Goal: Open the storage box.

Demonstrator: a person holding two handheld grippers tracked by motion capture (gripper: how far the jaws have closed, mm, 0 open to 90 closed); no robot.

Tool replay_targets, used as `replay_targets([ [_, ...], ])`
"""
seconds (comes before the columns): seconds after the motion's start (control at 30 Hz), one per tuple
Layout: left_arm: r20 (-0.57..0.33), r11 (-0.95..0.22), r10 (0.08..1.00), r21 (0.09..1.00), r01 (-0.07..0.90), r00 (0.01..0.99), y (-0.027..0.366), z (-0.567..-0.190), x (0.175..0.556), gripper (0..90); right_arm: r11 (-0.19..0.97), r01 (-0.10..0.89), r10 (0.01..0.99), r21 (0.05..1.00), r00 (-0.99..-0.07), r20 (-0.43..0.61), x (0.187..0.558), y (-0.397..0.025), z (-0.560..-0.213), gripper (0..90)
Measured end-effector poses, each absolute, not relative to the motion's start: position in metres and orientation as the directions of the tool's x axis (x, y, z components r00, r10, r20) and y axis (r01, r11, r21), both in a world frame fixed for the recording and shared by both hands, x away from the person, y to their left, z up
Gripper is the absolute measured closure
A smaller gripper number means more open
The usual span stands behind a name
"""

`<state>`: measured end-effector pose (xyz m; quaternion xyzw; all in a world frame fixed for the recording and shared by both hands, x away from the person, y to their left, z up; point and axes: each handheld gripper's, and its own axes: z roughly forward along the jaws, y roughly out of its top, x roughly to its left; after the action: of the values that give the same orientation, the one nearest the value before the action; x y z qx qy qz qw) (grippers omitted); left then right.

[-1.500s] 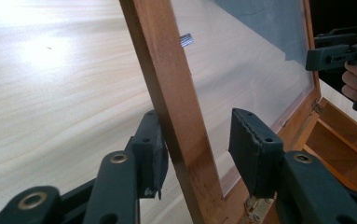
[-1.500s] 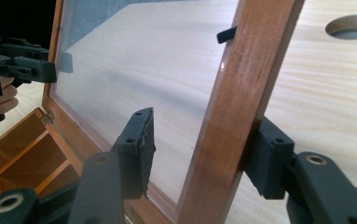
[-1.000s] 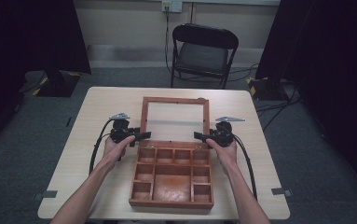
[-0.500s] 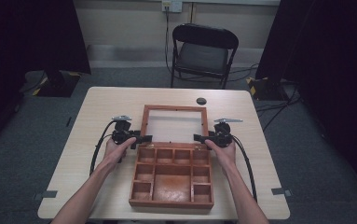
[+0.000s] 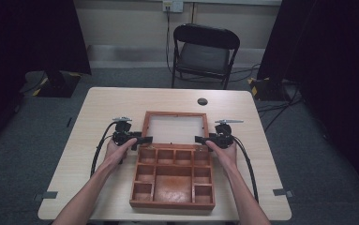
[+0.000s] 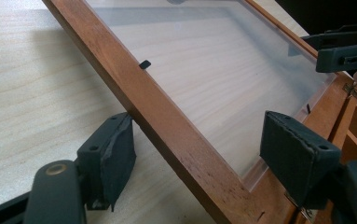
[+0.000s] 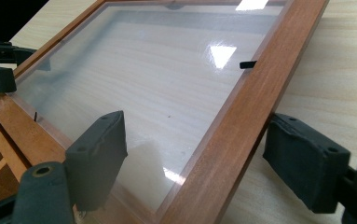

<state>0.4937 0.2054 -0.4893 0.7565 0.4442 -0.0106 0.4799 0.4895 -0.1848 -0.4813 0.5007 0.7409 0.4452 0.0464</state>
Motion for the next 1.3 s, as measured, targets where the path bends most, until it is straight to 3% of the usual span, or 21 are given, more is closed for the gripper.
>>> replay_targets([
  [0.63,-0.483,-0.102,0.676,0.686,0.72,0.557,0.216,-0.493,0.496,23.2,0.089,0.724,0.787,0.684,-0.472,0.397,0.49,-0.187,-0.483,20.1],
  [1.0,-0.397,-0.144,0.704,0.732,0.666,0.588,0.217,-0.478,0.488,23.9,0.083,0.696,0.798,0.713,-0.475,0.371,0.484,-0.195,-0.468,20.5],
  [1.3,-0.387,-0.147,0.694,0.749,0.646,0.607,0.222,-0.471,0.478,25.6,0.101,0.664,0.792,0.741,-0.504,0.344,0.472,-0.2,-0.455,20.7],
])
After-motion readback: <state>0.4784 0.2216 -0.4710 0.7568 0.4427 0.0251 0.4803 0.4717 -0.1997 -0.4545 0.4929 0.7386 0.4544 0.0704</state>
